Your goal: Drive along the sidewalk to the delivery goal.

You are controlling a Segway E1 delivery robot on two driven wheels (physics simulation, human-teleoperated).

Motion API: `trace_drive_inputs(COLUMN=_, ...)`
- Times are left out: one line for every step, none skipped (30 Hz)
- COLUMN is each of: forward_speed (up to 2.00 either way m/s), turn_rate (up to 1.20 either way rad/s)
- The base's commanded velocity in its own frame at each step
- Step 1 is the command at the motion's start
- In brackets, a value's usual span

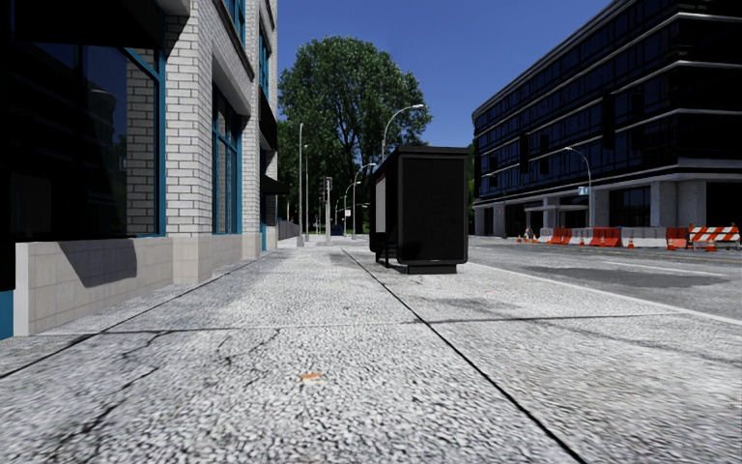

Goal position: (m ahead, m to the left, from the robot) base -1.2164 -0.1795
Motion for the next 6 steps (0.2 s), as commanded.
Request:
trace_drive_inputs(forward_speed=0.0, turn_rate=0.0)
trace_drive_inputs(forward_speed=0.0, turn_rate=0.0)
trace_drive_inputs(forward_speed=0.0, turn_rate=0.0)
trace_drive_inputs(forward_speed=0.0, turn_rate=0.0)
trace_drive_inputs(forward_speed=0.0, turn_rate=0.0)
trace_drive_inputs(forward_speed=0.0, turn_rate=0.0)
